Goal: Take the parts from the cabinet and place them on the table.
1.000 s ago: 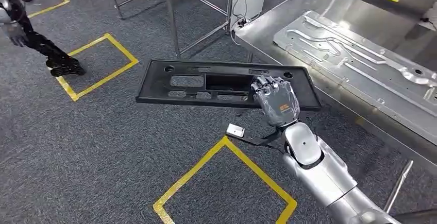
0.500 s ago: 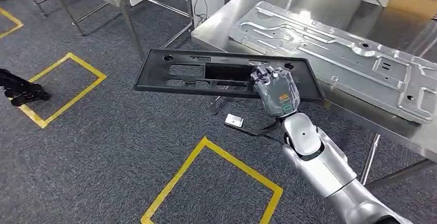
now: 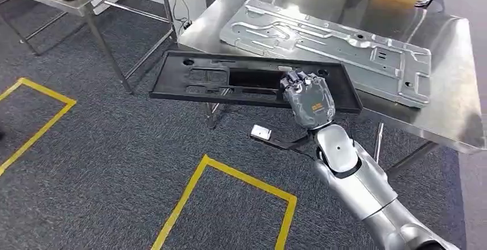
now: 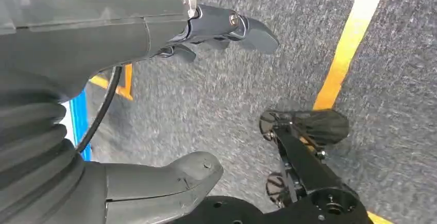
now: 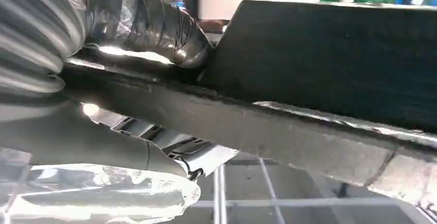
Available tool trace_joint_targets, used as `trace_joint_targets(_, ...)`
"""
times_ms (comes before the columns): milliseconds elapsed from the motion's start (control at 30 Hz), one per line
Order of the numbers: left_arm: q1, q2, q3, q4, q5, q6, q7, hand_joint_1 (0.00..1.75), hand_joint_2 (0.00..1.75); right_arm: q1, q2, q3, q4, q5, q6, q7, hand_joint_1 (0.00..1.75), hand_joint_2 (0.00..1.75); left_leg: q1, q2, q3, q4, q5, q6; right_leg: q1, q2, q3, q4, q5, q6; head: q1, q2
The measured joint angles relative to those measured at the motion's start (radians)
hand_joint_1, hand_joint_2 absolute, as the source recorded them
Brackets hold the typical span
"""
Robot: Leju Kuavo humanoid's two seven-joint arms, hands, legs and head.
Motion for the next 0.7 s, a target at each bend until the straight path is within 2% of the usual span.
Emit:
trace_joint_targets(33, 0.000, -0.001, 0.000, 0.000, -0.001, 0.003, 0.000, 0.00, 1.75, 0.001, -0.002, -0.001, 0.000, 0.000, -0.001, 0.000, 1.75, 1.75, 0.000, 0.012, 0.001, 0.002, -0.003, -0.003, -0.002, -0.006, 0.035, -0.066, 0.039, 0.001, 0.000, 0.000)
trace_joint_targets(67, 0.000, -0.004, 0.000, 0.000, -0.001, 0.003, 0.000, 0.00, 1.75, 0.001, -0.006, -0.003, 0.000, -0.001, -0.002, 0.000, 1.75, 1.75, 0.000, 0.024, 0.005, 0.005, -0.007, -0.006, -0.002, -0.021, 0.089, -0.164, 0.084, -0.001, 0.000, 0.000)
trace_joint_targets(100, 0.000, -0.004, 0.000, 0.000, -0.001, 0.005, 0.000, 0.00, 1.75, 0.000, -0.007, -0.005, 0.000, -0.002, -0.002, 0.002, 1.75, 1.75, -0.001, 0.032, 0.008, 0.008, -0.013, -0.012, 0.002, -0.066, 0.137, -0.250, 0.114, -0.006, 0.000, 0.000)
trace_joint_targets(133, 0.003, -0.004, 0.000, 0.000, -0.001, 0.005, 0.000, 0.00, 1.75, -0.001, -0.008, -0.006, 0.000, -0.002, -0.002, 0.003, 1.75, 1.75, -0.010, 0.041, 0.008, 0.013, -0.018, -0.020, 0.019, -0.111, 0.145, -0.272, 0.094, -0.014, 0.000, 0.000)
trace_joint_targets(167, 0.003, -0.005, 0.000, 0.000, -0.002, 0.005, 0.000, 0.00, 1.75, 0.000, -0.008, -0.006, -0.001, -0.002, -0.002, 0.003, 1.75, 1.75, -0.012, 0.050, 0.009, 0.015, -0.022, -0.025, 0.017, -0.085, 0.141, -0.274, 0.100, -0.020, -0.002, 0.000)
trace_joint_targets(233, 0.000, -0.007, 0.000, 0.000, -0.008, 0.010, 0.000, 0.00, 1.75, 0.008, -0.023, -0.012, -0.001, -0.006, -0.004, 0.005, 1.75, 1.75, -0.013, 0.073, 0.016, 0.012, -0.025, -0.033, 0.020, -0.060, 0.135, -0.270, 0.098, -0.026, -0.001, 0.000)
trace_joint_targets(267, 0.001, -0.009, -0.001, 0.000, -0.009, 0.012, -0.001, 0.00, 1.75, 0.011, -0.030, -0.019, -0.002, -0.010, -0.007, 0.005, 1.75, 1.75, -0.013, 0.085, 0.020, 0.012, -0.028, -0.038, 0.016, -0.047, 0.136, -0.274, 0.101, -0.033, -0.001, 0.000)
trace_joint_targets(300, 0.000, -0.011, -0.002, 0.000, -0.009, 0.016, -0.001, 0.00, 1.75, 0.016, -0.035, -0.026, -0.005, -0.014, -0.009, 0.005, 1.75, 1.75, -0.005, 0.054, 0.015, 0.022, -0.043, -0.045, 0.007, -0.035, 0.141, -0.280, 0.104, -0.038, -0.002, 0.000)
trace_joint_targets(333, 0.001, -0.013, -0.001, 0.000, -0.010, 0.016, -0.002, 0.00, 1.75, 0.016, -0.043, -0.034, -0.006, -0.018, -0.016, 0.005, 1.75, 1.75, -0.004, -0.003, 0.002, 0.055, -0.069, -0.046, 0.005, -0.025, 0.141, -0.282, 0.106, -0.045, -0.002, 0.000)
trace_joint_targets(367, 0.004, -0.015, -0.002, 0.000, -0.010, 0.016, -0.002, 0.00, 1.75, 0.016, -0.049, -0.038, -0.006, -0.021, -0.018, 0.005, 1.75, 1.75, -0.001, -0.033, -0.027, 0.121, -0.108, -0.046, 0.006, -0.017, 0.140, -0.282, 0.106, -0.051, -0.002, 0.000)
trace_joint_targets(400, 0.009, -0.015, -0.001, 0.000, -0.010, 0.016, -0.001, 0.00, 1.75, 0.019, -0.051, -0.040, -0.006, -0.021, -0.019, 0.005, 1.75, 1.75, -0.001, -0.046, -0.071, 0.214, -0.151, -0.047, 0.007, 0.000, 0.139, -0.281, 0.107, -0.052, -0.002, 0.000)
trace_joint_targets(433, 0.012, -0.015, -0.001, 0.000, -0.011, 0.015, 0.000, 0.00, 1.75, 0.024, -0.051, -0.042, -0.006, -0.021, -0.019, 0.004, 1.75, 1.75, -0.001, -0.051, -0.109, 0.292, -0.178, -0.049, 0.009, 0.017, 0.138, -0.280, 0.107, -0.053, -0.002, 0.000)
trace_joint_targets(467, 0.014, -0.015, -0.001, 0.000, -0.012, 0.012, 0.002, 0.00, 1.75, 0.028, -0.051, -0.045, -0.006, -0.020, -0.019, 0.002, 1.75, 1.75, -0.001, -0.051, -0.132, 0.334, -0.181, -0.048, 0.010, 0.034, 0.138, -0.278, 0.107, -0.053, -0.002, 0.000)
trace_joint_targets(500, 0.014, -0.015, -0.001, 0.000, -0.015, 0.009, 0.004, 0.00, 1.75, 0.031, -0.053, -0.045, -0.006, -0.017, -0.019, -0.002, 1.75, 1.75, -0.001, -0.051, -0.131, 0.323, -0.157, -0.046, 0.010, 0.050, 0.138, -0.276, 0.106, -0.053, -0.002, 0.000)
trace_joint_targets(533, 0.013, -0.015, -0.001, 0.000, -0.016, 0.007, 0.006, 0.00, 1.75, 0.032, -0.053, -0.045, -0.006, -0.015, -0.019, -0.004, 1.75, 1.75, -0.001, -0.053, -0.111, 0.272, -0.117, -0.043, 0.010, 0.066, 0.139, -0.274, 0.106, -0.053, -0.002, 0.000)
trace_joint_targets(567, 0.012, -0.015, -0.001, 0.000, -0.016, 0.005, 0.006, 0.00, 1.75, 0.032, -0.053, -0.045, -0.006, -0.014, -0.019, -0.004, 1.75, 1.75, -0.001, -0.061, -0.075, 0.183, -0.064, -0.039, 0.010, 0.082, 0.139, -0.271, 0.105, -0.052, -0.002, 0.000)
trace_joint_targets(600, 0.012, -0.015, -0.002, 0.000, -0.016, 0.005, 0.007, 0.00, 1.75, 0.031, -0.053, -0.047, -0.006, -0.013, -0.019, -0.005, 1.75, 1.75, -0.001, -0.089, -0.034, 0.088, -0.016, -0.033, 0.010, 0.096, 0.140, -0.268, 0.104, -0.050, -0.002, 0.000)
trace_joint_targets(633, 0.011, -0.013, -0.002, 0.000, -0.016, 0.005, 0.008, 0.00, 1.75, 0.031, -0.053, -0.047, -0.006, -0.013, -0.019, -0.005, 1.75, 1.75, 0.004, -0.152, -0.016, 0.050, -0.024, -0.025, 0.009, 0.106, 0.135, -0.266, 0.104, -0.045, -0.001, 0.000)
trace_joint_targets(700, 0.011, -0.015, -0.002, 0.000, -0.017, 0.004, 0.009, 0.00, 1.75, 0.031, -0.055, -0.048, -0.007, -0.012, -0.019, -0.005, 1.75, 1.75, -0.002, -0.139, -0.013, 0.037, -0.021, -0.025, 0.003, 0.131, 0.123, -0.265, 0.111, -0.028, -0.002, 0.000)
